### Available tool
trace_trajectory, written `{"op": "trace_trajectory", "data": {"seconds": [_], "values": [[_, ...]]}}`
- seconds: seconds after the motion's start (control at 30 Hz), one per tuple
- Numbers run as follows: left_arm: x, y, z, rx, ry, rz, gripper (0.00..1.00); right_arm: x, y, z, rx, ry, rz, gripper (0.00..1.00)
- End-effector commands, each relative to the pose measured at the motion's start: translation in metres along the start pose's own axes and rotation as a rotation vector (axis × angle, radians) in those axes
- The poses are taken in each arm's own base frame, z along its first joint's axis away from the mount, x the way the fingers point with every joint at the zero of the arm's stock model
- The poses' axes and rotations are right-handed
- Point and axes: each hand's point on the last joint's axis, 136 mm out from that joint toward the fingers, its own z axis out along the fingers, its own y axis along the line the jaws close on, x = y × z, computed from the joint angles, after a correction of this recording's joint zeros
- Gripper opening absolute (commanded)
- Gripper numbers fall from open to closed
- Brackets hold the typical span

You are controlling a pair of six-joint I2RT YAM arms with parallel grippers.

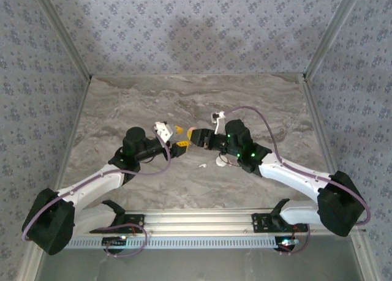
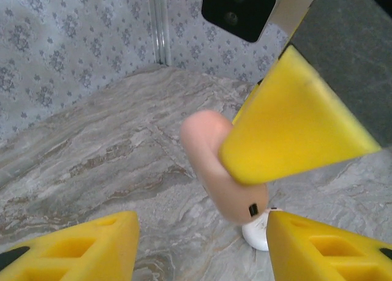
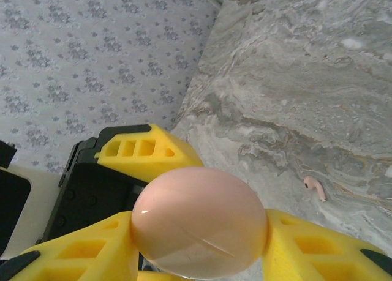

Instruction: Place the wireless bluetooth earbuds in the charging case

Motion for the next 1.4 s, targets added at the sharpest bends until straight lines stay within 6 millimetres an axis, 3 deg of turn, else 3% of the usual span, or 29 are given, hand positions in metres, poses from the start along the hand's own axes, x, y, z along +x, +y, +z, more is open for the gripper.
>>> {"op": "trace_trajectory", "data": {"seconds": [0.0,0.4,0.57,0.7,0.83,1.03,1.1,1.23,1.37], "values": [[-0.019,-0.006,0.0,0.029,-0.077,0.011,0.56,-0.004,0.023,0.002,-0.08,-0.002,-0.048,0.49],[-0.029,-0.013,0.001,0.055,-0.12,-0.018,0.53,0.003,0.028,0.003,-0.101,0.023,-0.046,0.49],[-0.028,-0.012,0.002,0.056,-0.11,-0.022,0.37,0.004,0.028,0.003,-0.106,0.022,-0.046,0.49],[-0.025,-0.011,0.004,0.051,-0.1,-0.03,0.3,0.0,0.028,-0.001,-0.1,-0.003,-0.068,0.52],[-0.023,-0.012,0.005,0.062,-0.092,-0.038,0.27,-0.008,0.026,-0.015,-0.089,-0.064,-0.136,0.62],[-0.027,-0.02,0.007,0.12,-0.092,-0.047,0.22,-0.019,0.033,-0.054,-0.103,-0.115,-0.428,0.73],[-0.03,-0.024,0.006,0.162,-0.106,-0.063,0.2,-0.016,0.04,-0.068,-0.131,-0.085,-0.582,0.7],[-0.036,-0.032,0.003,0.265,-0.111,-0.098,0.2,-0.015,0.034,-0.096,-0.088,-0.011,-0.847,0.64],[-0.043,-0.041,0.001,0.339,-0.118,-0.085,0.2,-0.003,0.038,-0.11,-0.175,0.057,-1.048,0.59]]}}
